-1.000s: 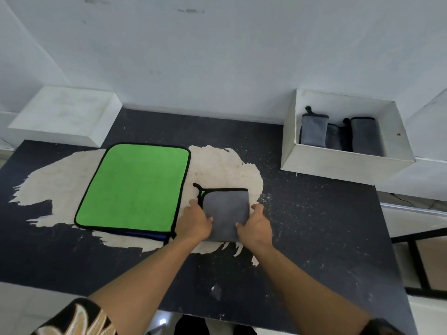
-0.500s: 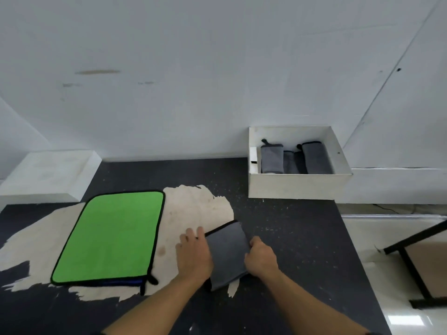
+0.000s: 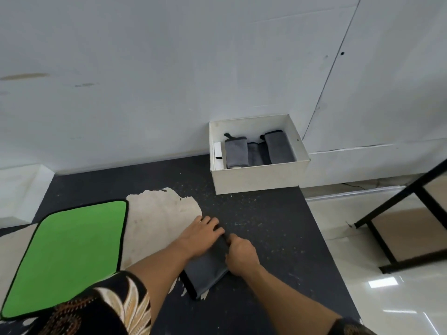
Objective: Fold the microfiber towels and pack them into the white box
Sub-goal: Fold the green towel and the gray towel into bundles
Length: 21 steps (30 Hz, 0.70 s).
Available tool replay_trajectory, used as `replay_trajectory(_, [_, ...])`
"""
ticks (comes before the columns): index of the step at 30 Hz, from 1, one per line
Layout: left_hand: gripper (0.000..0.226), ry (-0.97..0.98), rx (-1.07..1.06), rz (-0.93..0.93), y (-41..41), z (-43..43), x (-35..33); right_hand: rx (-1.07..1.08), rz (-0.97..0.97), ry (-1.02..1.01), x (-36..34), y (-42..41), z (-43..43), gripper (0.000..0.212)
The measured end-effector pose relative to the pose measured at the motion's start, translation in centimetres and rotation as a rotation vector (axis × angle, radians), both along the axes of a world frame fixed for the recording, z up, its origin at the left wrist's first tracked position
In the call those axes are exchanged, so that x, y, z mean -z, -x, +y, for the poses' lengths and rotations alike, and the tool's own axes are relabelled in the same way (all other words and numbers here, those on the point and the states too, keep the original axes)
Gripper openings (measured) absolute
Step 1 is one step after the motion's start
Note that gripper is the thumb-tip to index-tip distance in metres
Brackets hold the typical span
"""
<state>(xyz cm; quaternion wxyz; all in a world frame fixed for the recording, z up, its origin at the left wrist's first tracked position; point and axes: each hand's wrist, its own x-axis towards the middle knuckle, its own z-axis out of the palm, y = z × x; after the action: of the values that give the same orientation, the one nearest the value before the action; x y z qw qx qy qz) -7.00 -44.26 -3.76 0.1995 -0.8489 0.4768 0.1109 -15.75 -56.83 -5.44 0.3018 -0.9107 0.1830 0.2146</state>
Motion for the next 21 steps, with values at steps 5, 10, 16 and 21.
replay_trajectory(5, [0.038, -0.034, 0.032, -0.043, -1.3, -0.2, -0.4, 0.022, 0.001, -0.007, 0.4, 0.2, -0.2, 0.029])
replay_trajectory(10, [0.027, -0.023, 0.049, 0.002, -2.0, 0.2, -0.5, 0.039, -0.018, -0.01, 0.2, 0.4, 0.2, 0.036])
replay_trajectory(16, [0.027, 0.087, 0.061, 0.068, -1.8, 0.9, -0.9, 0.014, -0.021, 0.042, -0.5, 0.3, 0.4, 0.032])
replay_trajectory(21, [0.029, 0.264, 0.147, 0.016, -1.2, 3.7, -1.9, -0.081, -0.257, 0.159, -1.4, 1.3, 1.2, 0.035])
